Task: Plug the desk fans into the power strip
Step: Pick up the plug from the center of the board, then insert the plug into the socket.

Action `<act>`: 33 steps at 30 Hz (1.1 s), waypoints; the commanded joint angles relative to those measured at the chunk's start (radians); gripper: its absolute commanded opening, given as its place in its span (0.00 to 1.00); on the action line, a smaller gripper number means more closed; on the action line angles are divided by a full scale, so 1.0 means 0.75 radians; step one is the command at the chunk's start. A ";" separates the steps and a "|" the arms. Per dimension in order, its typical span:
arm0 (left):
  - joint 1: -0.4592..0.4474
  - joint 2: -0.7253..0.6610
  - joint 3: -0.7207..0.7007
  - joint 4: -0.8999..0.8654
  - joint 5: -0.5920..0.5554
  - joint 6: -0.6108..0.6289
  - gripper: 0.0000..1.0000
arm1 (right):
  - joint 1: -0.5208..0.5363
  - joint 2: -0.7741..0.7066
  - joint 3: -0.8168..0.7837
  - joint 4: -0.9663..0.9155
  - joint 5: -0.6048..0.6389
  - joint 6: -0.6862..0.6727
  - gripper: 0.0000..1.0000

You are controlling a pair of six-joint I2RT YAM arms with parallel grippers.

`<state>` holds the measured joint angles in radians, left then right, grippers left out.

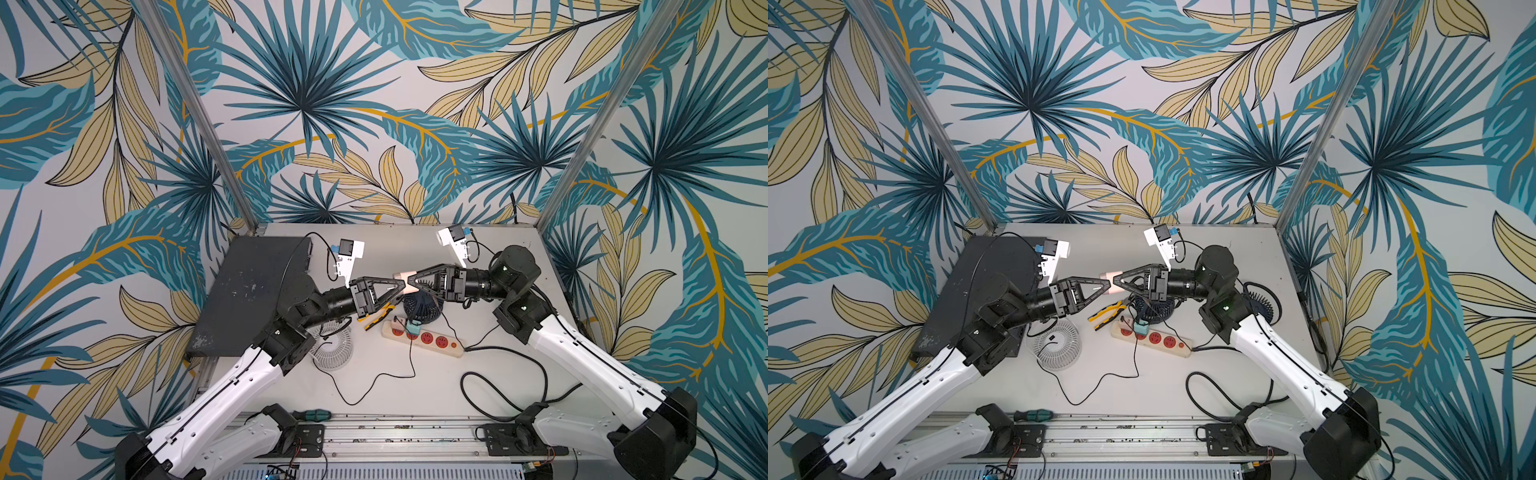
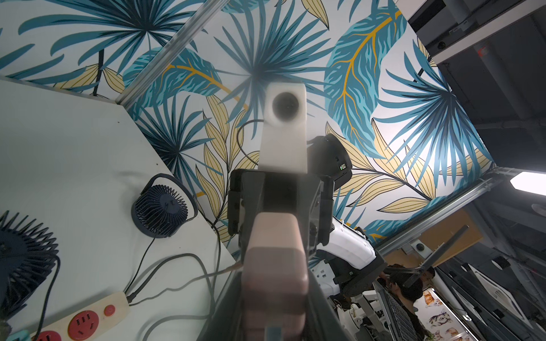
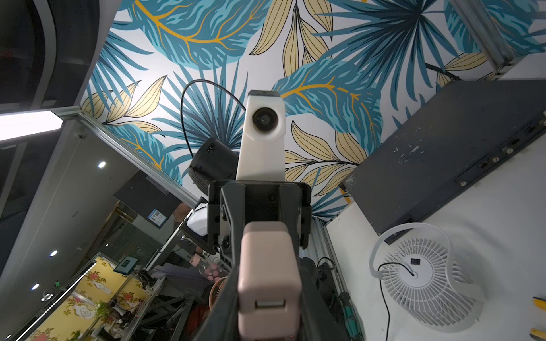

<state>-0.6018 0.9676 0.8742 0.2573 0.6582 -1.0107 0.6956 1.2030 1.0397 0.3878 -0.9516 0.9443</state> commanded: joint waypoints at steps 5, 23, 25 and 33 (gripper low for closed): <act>-0.004 -0.038 -0.029 -0.283 -0.176 0.268 0.87 | 0.002 -0.048 0.048 -0.393 0.124 -0.430 0.04; -0.009 0.203 -0.299 -0.501 -0.484 0.371 0.76 | 0.075 0.202 0.051 -1.461 1.241 -1.629 0.00; -0.010 0.240 -0.305 -0.489 -0.486 0.385 0.73 | 0.075 0.206 0.015 -1.444 1.191 -1.687 0.00; -0.010 0.339 -0.313 -0.493 -0.494 0.420 0.67 | 0.075 0.234 -0.094 -1.355 1.052 -1.854 0.00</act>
<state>-0.6064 1.2125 0.6548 -0.1246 0.2977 -0.7216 0.7479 1.3659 0.9955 -0.6533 -0.1223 -0.3683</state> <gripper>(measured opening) 0.670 0.281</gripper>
